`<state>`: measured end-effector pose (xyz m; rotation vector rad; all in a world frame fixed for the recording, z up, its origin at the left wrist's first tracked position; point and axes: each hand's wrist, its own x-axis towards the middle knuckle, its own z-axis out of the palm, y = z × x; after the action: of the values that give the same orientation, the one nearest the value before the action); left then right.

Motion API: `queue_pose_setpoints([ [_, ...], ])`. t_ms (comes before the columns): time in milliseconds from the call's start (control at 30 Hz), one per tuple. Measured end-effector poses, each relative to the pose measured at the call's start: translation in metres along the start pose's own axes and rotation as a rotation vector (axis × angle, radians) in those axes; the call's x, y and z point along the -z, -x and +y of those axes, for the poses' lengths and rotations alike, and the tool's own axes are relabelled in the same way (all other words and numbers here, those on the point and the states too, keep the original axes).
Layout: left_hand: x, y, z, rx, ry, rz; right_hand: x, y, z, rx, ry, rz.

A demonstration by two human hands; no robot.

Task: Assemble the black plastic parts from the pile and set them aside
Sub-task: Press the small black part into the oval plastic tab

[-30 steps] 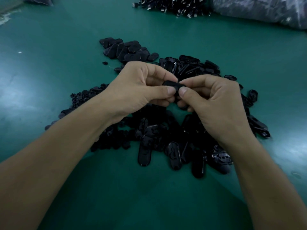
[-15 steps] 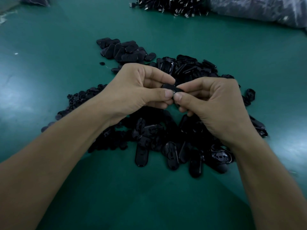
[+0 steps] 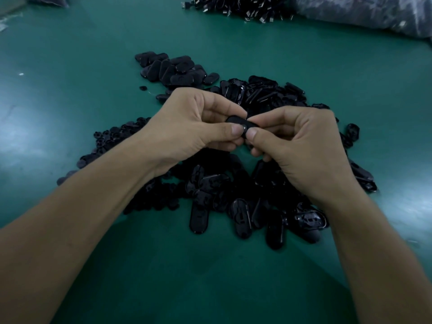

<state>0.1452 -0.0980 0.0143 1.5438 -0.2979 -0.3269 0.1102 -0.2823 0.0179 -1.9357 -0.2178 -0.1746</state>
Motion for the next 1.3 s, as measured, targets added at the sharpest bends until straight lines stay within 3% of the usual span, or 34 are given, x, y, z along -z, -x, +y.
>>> queue_pose_setpoints([
  [400,-0.0013,0.0007,0.0011,-0.055,-0.126,0.046,-0.005,-0.0001,0.0025,0.05,0.085,0.03],
  [1300,-0.0001,0.0018,0.0014,-0.058,-0.082,0.014,-0.0071,0.0004,0.0022,-0.018,0.073,0.057],
])
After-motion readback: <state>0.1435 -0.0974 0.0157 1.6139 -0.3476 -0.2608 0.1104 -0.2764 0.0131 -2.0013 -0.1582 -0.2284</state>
